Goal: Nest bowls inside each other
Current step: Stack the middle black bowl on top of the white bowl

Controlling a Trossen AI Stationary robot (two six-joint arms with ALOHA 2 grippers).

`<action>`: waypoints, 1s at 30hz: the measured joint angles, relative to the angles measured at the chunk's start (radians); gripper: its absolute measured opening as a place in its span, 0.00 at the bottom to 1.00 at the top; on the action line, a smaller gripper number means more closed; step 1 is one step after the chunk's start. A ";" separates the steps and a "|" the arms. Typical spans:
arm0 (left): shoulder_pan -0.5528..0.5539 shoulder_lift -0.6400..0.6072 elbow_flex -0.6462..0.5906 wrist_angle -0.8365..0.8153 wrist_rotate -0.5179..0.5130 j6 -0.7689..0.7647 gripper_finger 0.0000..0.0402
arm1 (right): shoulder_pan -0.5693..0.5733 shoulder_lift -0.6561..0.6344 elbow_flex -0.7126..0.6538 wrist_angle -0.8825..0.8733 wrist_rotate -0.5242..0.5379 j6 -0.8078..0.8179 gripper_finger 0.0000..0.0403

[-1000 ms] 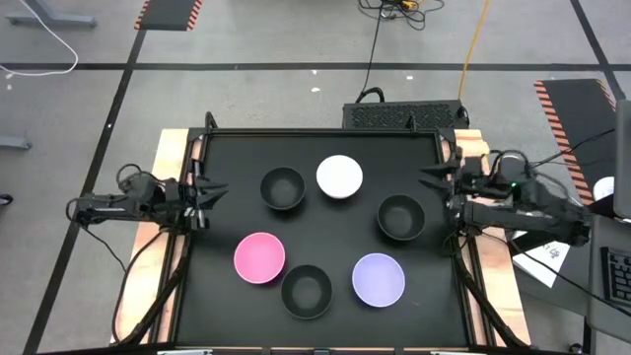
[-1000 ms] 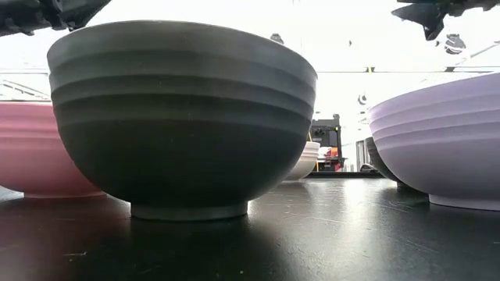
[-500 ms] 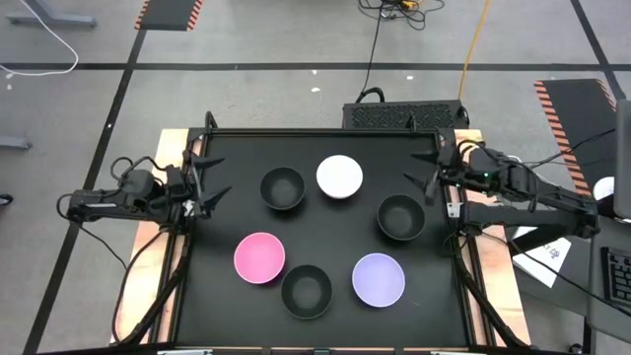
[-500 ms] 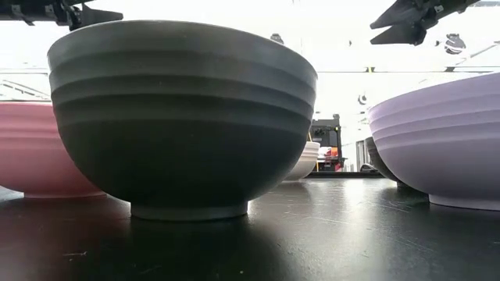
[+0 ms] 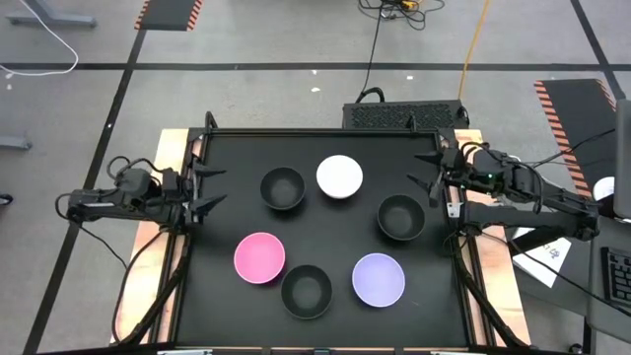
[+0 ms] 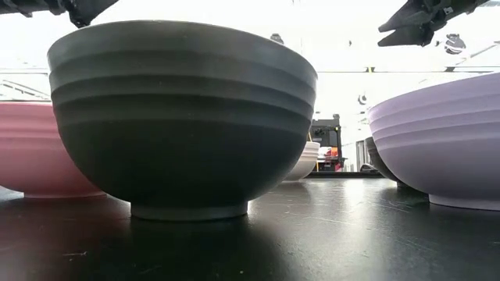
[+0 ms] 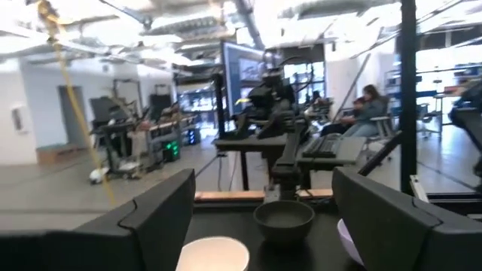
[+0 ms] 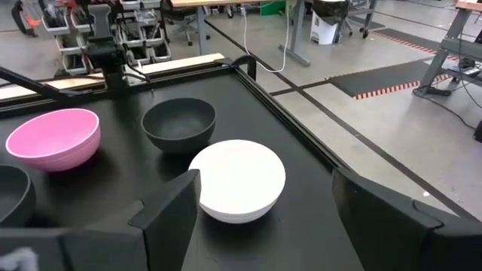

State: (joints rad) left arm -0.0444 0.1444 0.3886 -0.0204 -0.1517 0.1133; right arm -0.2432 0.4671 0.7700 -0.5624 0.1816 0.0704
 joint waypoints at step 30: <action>0.000 0.254 0.264 -0.259 -0.113 -0.075 0.78 | -0.112 0.106 -0.050 -0.337 0.123 0.333 0.71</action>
State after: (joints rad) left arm -0.0444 0.3984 0.6529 -0.2790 -0.2649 0.0384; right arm -0.3549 0.5730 0.7200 -0.8989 0.3044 0.4034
